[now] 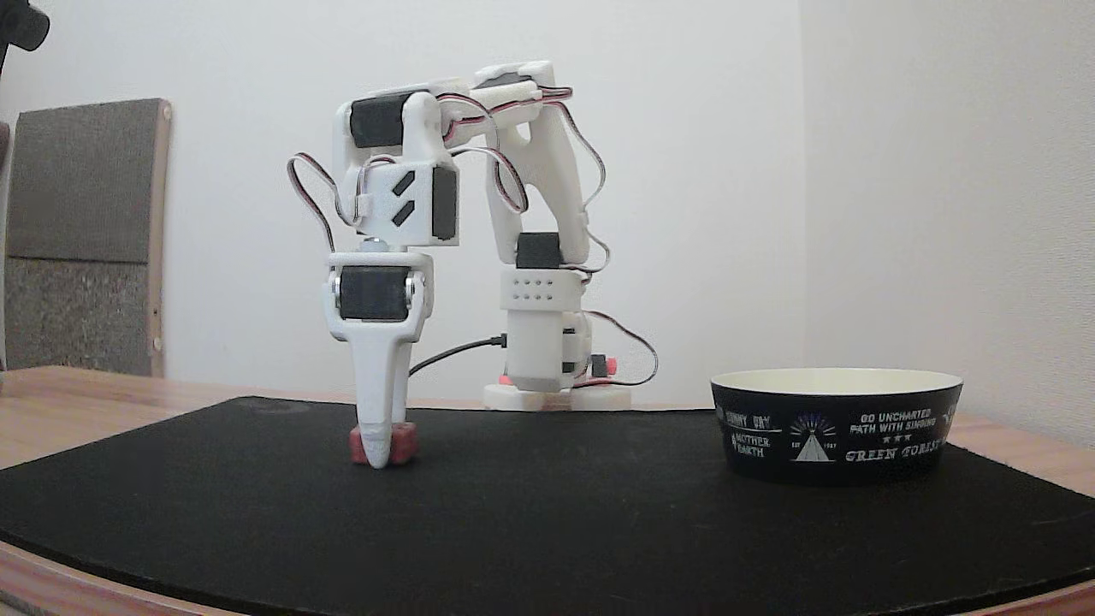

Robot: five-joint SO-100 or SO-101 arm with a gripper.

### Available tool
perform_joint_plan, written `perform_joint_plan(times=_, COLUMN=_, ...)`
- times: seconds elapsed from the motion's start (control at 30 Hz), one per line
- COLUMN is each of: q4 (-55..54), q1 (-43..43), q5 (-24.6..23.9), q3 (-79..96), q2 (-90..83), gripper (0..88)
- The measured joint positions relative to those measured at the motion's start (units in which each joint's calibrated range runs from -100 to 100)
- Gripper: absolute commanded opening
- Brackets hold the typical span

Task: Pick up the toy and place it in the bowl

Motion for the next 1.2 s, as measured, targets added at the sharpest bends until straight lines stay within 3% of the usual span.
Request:
perform_joint_plan(times=0.3, q4=0.5, q1=-6.6, q5=-4.0, q3=0.0, q2=-11.9, gripper=9.6)
perform_joint_plan(times=0.5, q4=-1.8, q1=-19.2, q5=-8.3, q3=5.6, q2=-27.3, gripper=9.6)
perform_joint_plan(times=0.53, q4=-3.7, q1=-25.3, q5=-9.1, q3=8.6, q2=-30.6, gripper=9.6)
perform_joint_plan(times=0.7, q4=-12.7, q1=-36.1, q5=-12.2, q3=20.9, q2=-34.6, gripper=9.6)
perform_joint_plan(times=0.93, q4=-24.9, q1=-41.9, q5=-14.2, q3=35.2, q2=-36.9, gripper=10.6)
perform_joint_plan(times=1.1, q4=-31.0, q1=-45.8, q5=-14.1, q3=41.5, q2=-37.1, gripper=29.2)
perform_joint_plan(times=1.2, q4=-31.3, q1=-47.5, q5=-13.8, q3=41.9, q2=-37.1, gripper=31.1)
